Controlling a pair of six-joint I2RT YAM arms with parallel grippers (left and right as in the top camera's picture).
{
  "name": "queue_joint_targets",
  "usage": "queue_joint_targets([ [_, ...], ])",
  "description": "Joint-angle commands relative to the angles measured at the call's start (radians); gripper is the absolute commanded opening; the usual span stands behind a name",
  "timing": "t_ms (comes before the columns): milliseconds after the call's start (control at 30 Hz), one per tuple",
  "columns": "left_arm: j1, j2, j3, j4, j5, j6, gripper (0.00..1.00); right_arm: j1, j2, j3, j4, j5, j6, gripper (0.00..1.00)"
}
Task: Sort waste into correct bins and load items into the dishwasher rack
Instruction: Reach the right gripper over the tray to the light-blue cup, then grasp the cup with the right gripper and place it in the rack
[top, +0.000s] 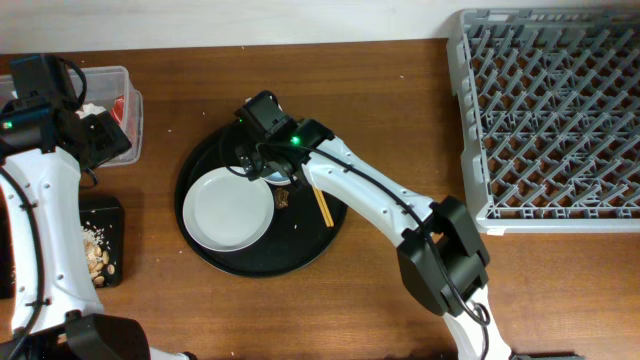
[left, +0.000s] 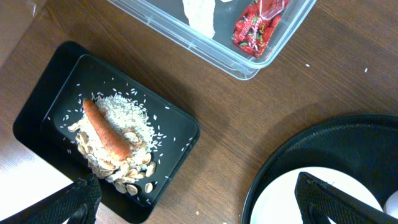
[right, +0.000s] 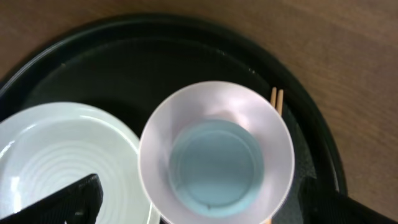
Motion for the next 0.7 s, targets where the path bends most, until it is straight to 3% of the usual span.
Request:
queue_joint_targets([
  [0,-0.001,0.001,-0.007,-0.002,-0.007,-0.01,0.99,-0.018,0.021,0.022,0.018,0.019,0.018,1.0],
  [100,-0.001,0.001,-0.007,-0.002,-0.007,-0.01,0.99,-0.024,0.034,0.022,0.018,0.02,0.018,0.93],
  [433,-0.001,0.001,-0.007,-0.002,-0.007,-0.01,0.99,-0.022,0.083,0.019,0.04,-0.002,0.037,0.92],
  [500,-0.001,0.001,-0.007,-0.002,-0.007,-0.01,0.99,-0.022,0.083,0.019,0.039,-0.002,0.037,0.8],
  [667,-0.001,0.001,-0.007,-0.002,-0.007,-0.01,0.99,-0.022,0.085,0.019,0.029,0.001,0.051,0.79],
])
